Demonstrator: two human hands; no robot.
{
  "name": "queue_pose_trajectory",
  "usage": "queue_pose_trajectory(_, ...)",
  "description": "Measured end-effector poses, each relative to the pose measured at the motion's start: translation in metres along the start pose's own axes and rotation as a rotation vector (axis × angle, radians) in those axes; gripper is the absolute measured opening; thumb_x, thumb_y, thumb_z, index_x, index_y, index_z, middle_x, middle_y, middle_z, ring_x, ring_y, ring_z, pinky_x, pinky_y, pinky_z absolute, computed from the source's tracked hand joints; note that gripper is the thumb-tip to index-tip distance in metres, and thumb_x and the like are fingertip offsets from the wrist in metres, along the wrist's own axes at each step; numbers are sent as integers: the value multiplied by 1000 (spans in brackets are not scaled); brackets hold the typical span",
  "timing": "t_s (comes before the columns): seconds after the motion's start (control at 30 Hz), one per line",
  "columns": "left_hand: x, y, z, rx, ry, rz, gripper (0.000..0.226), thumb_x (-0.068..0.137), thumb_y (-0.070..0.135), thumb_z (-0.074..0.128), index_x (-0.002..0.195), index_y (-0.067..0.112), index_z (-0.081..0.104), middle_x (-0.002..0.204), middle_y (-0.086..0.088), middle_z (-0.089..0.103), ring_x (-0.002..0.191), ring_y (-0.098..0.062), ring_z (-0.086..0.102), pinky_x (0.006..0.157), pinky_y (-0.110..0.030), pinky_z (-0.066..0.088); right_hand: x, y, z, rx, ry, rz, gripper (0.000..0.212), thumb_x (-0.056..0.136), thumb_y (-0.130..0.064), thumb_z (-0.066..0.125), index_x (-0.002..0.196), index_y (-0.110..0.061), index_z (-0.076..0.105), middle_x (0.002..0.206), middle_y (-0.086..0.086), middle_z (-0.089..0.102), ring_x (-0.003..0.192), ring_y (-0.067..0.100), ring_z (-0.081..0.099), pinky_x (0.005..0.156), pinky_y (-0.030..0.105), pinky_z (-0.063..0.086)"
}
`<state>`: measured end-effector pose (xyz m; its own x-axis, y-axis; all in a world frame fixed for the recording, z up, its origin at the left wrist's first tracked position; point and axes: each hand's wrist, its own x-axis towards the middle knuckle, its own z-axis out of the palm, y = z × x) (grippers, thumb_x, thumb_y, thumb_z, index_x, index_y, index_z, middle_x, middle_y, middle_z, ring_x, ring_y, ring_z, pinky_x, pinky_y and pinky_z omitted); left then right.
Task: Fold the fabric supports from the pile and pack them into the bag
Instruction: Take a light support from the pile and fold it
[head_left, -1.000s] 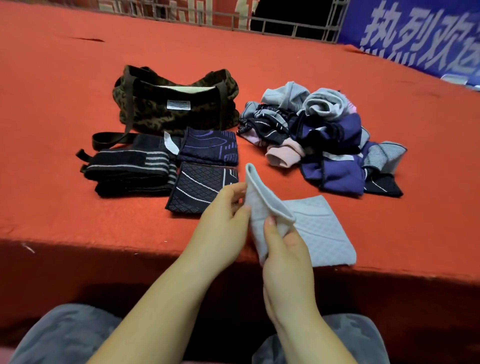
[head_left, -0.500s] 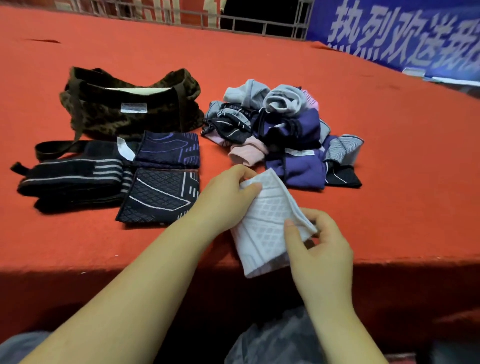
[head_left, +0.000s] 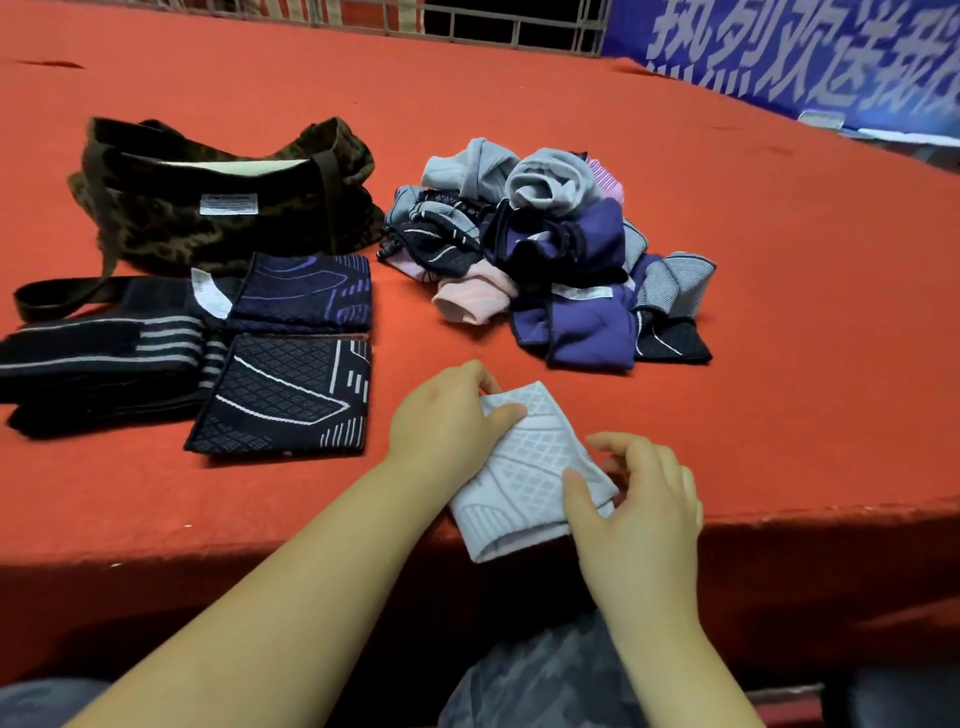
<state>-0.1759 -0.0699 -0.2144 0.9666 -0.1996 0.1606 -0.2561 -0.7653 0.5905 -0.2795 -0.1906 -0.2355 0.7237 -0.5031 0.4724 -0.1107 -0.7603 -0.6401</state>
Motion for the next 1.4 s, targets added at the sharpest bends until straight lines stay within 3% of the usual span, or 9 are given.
queue_pose_trajectory(0.2, -4, -5, 6, 197, 70, 43, 38, 87, 54, 52, 106, 21, 58, 109, -1, 53, 104, -23, 47, 87, -32, 31, 5, -18, 6, 49, -231, -289, 43, 83, -31, 42, 119, -21, 62, 120, -5, 62, 115, 15, 51, 108, 45, 33)
queue_pose_trajectory(0.37, 0, -4, 6, 207, 52, -3, 35, 91, 52, 48, 101, 19, 55, 108, -3, 57, 104, -26, 50, 88, -36, 34, -14, -10, 5, -127, -474, -283, 103, 73, -82, -10, 144, -25, 36, 153, -10, 28, 138, -5, 9, 113, 25, -13)
queue_pose_trajectory(0.47, 2, -4, 2, 215, 4, -14, 34, 92, 51, 48, 103, 20, 54, 111, -4, 57, 107, -27, 49, 90, -36, 34, -20, -13, 1, -190, -475, -290, 109, 69, -89, -2, 145, -20, 36, 153, -3, 28, 141, 4, 14, 114, 33, -11)
queue_pose_trajectory(0.63, 0, -4, -1, 255, -32, 175, 39, 94, 31, 43, 131, 19, 47, 127, -7, 50, 117, -28, 45, 96, -36, 32, -32, -15, 5, -311, -435, -423, 78, 73, -65, 43, 132, -16, 53, 138, 9, 52, 128, 26, 49, 108, 42, 16)
queue_pose_trajectory(0.8, -13, -21, -16, 398, -286, 519, 53, 97, 21, 33, 149, 20, 25, 158, -3, 17, 145, -18, 14, 115, -29, 8, -41, 0, 5, -125, -303, -456, 47, 81, -35, 45, 125, -23, 59, 133, 5, 57, 123, 21, 53, 107, 36, 24)
queue_pose_trajectory(0.97, -36, -30, -33, 361, -364, 482, 74, 90, 63, 10, 150, 22, 22, 159, 3, 11, 146, -11, 4, 116, -28, -3, -30, -5, -2, -58, -268, -435, 40, 85, -32, 41, 114, -23, 67, 117, -3, 68, 110, 9, 56, 96, 25, 31)
queue_pose_trajectory(1.07, -51, -33, -46, 54, -351, 498, 81, 76, 71, 15, 136, 28, 49, 146, 9, 42, 139, -6, 27, 115, -23, 7, -16, -17, -21, 29, -316, -340, 37, 88, -39, 37, 103, -24, 67, 98, -7, 71, 91, 12, 55, 74, 25, 38)
queue_pose_trajectory(1.17, -59, -29, -55, -28, -268, 467, 38, 81, 57, 54, 103, 28, 65, 102, 9, 68, 101, -11, 60, 91, -27, 42, -4, -29, -33, 102, -375, -296, 40, 88, -48, 33, 103, -26, 64, 93, -5, 71, 85, 14, 60, 72, 33, 43)
queue_pose_trajectory(1.4, -51, -19, -101, -319, -275, 351, 22, 84, 32, 69, 70, 16, 61, 61, 11, 52, 58, -2, 45, 57, -24, 38, 33, -60, -44, 364, -570, -156, 37, 81, -49, 50, 87, -16, 65, 79, -5, 68, 74, 5, 59, 72, 29, 46)
